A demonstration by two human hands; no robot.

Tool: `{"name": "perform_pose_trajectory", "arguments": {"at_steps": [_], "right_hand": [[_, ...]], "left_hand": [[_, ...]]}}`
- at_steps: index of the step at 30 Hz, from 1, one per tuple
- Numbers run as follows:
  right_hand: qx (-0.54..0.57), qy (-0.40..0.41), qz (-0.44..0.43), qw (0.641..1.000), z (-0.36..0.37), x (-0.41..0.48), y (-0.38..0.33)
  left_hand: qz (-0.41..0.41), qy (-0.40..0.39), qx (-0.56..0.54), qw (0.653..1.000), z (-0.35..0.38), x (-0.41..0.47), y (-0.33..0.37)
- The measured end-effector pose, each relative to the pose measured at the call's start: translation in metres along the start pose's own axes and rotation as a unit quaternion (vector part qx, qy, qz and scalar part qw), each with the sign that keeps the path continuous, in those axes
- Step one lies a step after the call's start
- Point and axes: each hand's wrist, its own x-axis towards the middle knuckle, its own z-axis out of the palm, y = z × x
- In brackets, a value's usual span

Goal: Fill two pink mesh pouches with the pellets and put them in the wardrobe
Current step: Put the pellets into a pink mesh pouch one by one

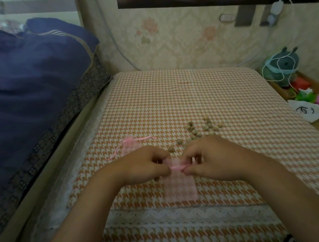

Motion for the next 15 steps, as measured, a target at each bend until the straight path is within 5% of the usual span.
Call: {"name": "perform_pose_trajectory", "arguments": {"at_steps": [10, 15], "right_hand": [[-0.068, 0.024, -0.021, 0.997, 0.004, 0.001, -0.011], [-0.145, 0.011, -0.034, 0.989, 0.008, 0.008, -0.020]], "left_hand": [[-0.013, 0.134, 0.075, 0.988, -0.007, -0.003, 0.001], [-0.066, 0.232, 0.205, 0.948, -0.003, 0.002, 0.005]]}}
